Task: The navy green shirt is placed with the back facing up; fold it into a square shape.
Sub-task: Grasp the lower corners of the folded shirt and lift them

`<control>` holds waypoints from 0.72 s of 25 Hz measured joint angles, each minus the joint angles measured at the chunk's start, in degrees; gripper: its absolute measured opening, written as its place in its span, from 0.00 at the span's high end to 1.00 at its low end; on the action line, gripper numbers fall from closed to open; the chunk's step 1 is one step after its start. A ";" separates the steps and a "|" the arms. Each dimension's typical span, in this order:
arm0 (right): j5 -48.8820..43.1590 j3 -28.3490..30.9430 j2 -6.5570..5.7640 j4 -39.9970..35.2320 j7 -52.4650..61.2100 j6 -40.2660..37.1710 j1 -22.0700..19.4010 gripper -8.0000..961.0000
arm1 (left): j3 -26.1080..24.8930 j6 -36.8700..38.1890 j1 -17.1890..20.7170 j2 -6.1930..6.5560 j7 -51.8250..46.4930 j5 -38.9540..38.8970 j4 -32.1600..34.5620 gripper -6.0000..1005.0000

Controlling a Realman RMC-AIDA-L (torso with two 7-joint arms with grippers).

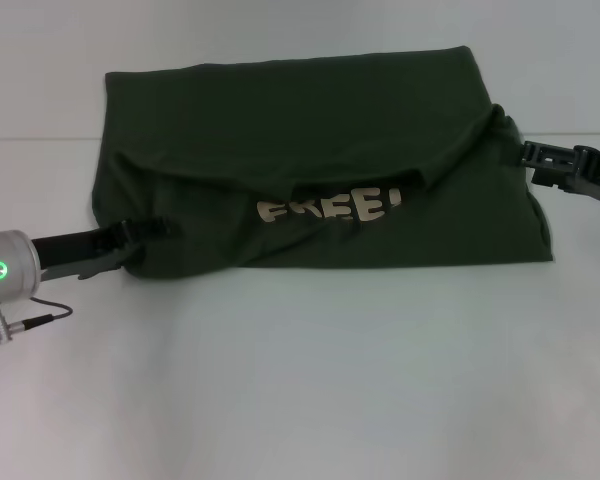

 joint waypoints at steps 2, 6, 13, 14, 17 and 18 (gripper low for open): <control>0.03 0.07 -0.01 0.03 -0.01 -0.07 -0.07 0.02 | 0.18 -0.09 -0.13 -0.14 0.13 0.01 -0.30 0.24; 0.09 0.34 -0.01 0.17 -0.03 -0.25 -0.19 0.02 | 1.43 0.19 -0.30 -0.47 0.18 0.03 -0.53 0.24; 0.11 0.45 -0.10 0.22 -0.07 -0.60 -0.24 0.02 | 2.08 -0.32 -0.31 -0.55 -0.22 0.03 -0.52 0.28; 0.11 0.46 -0.10 0.22 -0.07 -0.61 -0.24 0.02 | 2.08 -0.33 -0.27 -0.55 -0.16 0.04 -0.37 0.28; 0.11 0.67 -0.10 0.22 -0.04 -0.97 -0.27 0.02 | 2.14 -0.15 -0.14 -0.57 0.66 0.33 0.20 0.30; 0.11 0.84 -0.10 0.22 -0.04 -1.11 -0.30 0.02 | 2.15 -0.16 -0.14 -0.58 0.78 0.55 0.26 0.30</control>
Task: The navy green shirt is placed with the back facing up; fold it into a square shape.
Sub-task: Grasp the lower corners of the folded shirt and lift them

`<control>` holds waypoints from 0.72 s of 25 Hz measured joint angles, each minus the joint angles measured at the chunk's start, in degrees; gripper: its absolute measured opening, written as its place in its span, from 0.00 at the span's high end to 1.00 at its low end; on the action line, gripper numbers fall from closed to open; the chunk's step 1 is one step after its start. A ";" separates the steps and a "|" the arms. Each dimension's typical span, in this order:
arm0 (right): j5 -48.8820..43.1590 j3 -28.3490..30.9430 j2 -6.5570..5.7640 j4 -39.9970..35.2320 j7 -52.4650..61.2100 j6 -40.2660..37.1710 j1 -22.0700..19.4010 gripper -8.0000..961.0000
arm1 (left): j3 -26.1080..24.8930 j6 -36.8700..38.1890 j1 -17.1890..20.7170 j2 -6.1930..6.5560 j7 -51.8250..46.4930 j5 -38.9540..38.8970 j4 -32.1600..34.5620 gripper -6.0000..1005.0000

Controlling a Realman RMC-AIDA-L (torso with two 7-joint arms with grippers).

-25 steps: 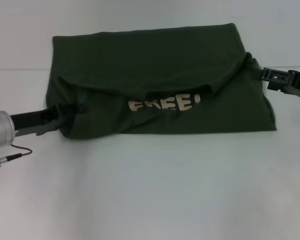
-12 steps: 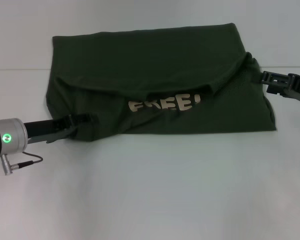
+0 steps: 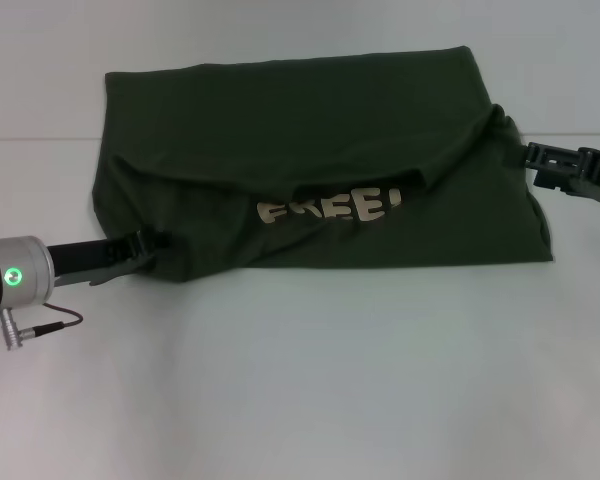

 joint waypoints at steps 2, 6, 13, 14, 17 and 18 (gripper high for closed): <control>0.00 0.64 0.00 0.02 0.00 -0.39 -0.05 0.02 | 0.09 -0.12 -0.04 -0.02 0.05 0.89 0.05 0.31; 0.00 1.34 0.00 0.09 -0.02 -0.86 -0.07 0.02 | 0.13 -0.29 -0.03 -0.12 0.13 1.21 0.18 0.46; -0.01 1.44 -0.01 0.09 -0.05 -1.35 0.13 0.02 | 0.12 -0.19 0.20 -0.24 0.15 1.24 0.55 0.76; -0.02 1.41 -0.07 0.09 -0.04 -1.37 0.13 0.02 | 0.12 0.03 0.17 -0.19 0.18 1.24 0.55 0.80; -0.29 1.02 -0.68 0.42 0.11 -1.64 0.11 0.02 | 0.05 1.25 0.01 0.10 0.46 1.24 0.95 0.98; -0.39 0.91 -0.88 0.56 0.17 -1.85 0.11 0.02 | -0.10 2.01 -0.04 0.24 0.58 1.24 1.42 0.99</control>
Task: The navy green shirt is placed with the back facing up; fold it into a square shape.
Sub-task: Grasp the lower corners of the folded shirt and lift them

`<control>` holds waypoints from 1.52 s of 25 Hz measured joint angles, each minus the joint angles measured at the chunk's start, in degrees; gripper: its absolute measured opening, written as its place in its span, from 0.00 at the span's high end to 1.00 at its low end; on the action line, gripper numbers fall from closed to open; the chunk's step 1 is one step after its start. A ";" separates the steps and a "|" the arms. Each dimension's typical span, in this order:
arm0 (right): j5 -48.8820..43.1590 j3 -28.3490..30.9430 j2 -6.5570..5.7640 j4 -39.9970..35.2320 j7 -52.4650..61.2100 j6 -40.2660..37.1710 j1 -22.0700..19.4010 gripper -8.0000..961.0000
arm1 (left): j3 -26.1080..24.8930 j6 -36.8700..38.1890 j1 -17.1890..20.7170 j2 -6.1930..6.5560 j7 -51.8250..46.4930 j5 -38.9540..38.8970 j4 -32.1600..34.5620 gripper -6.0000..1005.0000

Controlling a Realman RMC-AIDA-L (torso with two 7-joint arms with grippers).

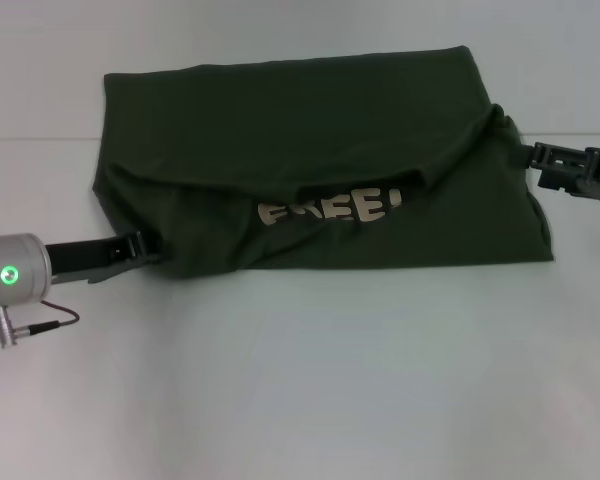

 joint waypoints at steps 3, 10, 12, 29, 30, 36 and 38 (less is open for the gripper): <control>-0.62 -0.25 -0.84 0.22 0.17 -1.16 -0.09 0.02 | -0.64 2.77 0.00 0.54 -0.05 0.00 1.84 0.99; -7.39 -0.18 -3.49 0.48 3.06 -2.71 -0.07 0.02 | -3.99 5.55 -0.54 2.53 -1.77 0.08 3.32 0.99; -9.68 0.04 -3.70 0.56 4.10 -1.88 0.15 0.02 | -4.79 5.10 -0.58 2.72 -2.27 0.68 3.28 0.99; -33.43 -2.68 -3.03 3.88 14.98 8.70 12.10 0.03 | -5.54 3.78 -2.27 3.34 -4.79 2.07 3.02 0.99; -33.80 -3.35 -2.95 4.89 15.09 9.64 12.77 0.03 | -5.54 3.81 -2.31 3.34 -4.82 2.08 3.02 0.99; -34.04 -6.26 -2.33 8.64 15.23 13.82 14.76 0.03 | -5.73 3.95 -2.35 3.37 -4.87 2.03 3.14 0.99; -34.05 -6.54 -2.25 9.23 15.31 14.66 14.94 0.03 | -5.65 3.85 -2.36 3.36 -4.88 1.95 3.22 0.99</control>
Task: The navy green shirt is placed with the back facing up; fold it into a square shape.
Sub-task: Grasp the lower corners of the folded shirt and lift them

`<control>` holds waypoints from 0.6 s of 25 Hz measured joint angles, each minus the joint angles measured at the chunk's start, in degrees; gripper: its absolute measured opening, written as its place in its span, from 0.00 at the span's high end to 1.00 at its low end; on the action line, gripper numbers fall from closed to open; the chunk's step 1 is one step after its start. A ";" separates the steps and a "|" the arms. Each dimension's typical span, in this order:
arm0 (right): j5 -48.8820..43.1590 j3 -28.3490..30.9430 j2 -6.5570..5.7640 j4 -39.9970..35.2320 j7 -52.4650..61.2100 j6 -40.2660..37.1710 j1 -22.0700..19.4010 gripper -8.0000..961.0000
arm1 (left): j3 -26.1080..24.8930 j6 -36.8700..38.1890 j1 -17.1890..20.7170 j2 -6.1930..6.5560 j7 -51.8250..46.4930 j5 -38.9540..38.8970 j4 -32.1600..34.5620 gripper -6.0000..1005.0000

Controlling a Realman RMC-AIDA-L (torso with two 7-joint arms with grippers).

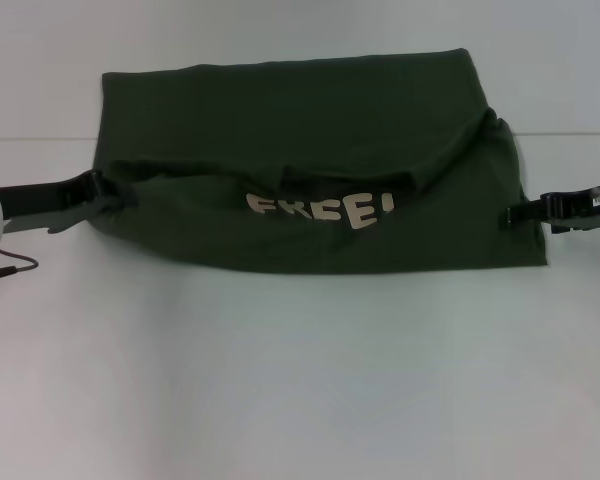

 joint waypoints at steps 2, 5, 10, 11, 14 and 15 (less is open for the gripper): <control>0.02 -0.26 0.12 0.51 0.05 0.79 0.12 0.03 | 0.05 -0.10 -0.06 -0.05 0.00 0.00 0.05 0.99; 0.02 -0.48 0.42 1.64 -0.20 2.30 0.36 0.04 | 0.00 -0.12 -0.32 -0.14 0.10 0.01 0.02 0.99; 0.08 -1.98 1.35 3.33 -0.45 5.84 0.71 0.05 | -0.10 -0.34 -0.34 -0.17 0.19 0.03 -0.05 0.99; 0.07 -2.48 1.56 3.40 -0.45 6.55 0.73 0.05 | -0.10 -0.46 -0.34 -0.17 0.20 0.04 -0.08 0.99; 0.07 -3.39 2.03 3.53 -0.40 7.40 0.85 0.06 | -0.12 -0.79 -0.35 -0.17 0.20 0.09 -0.09 0.99; 0.06 -3.52 2.14 3.64 -0.40 7.51 0.95 0.06 | -0.13 -0.91 -0.35 -0.17 0.22 0.12 -0.10 0.99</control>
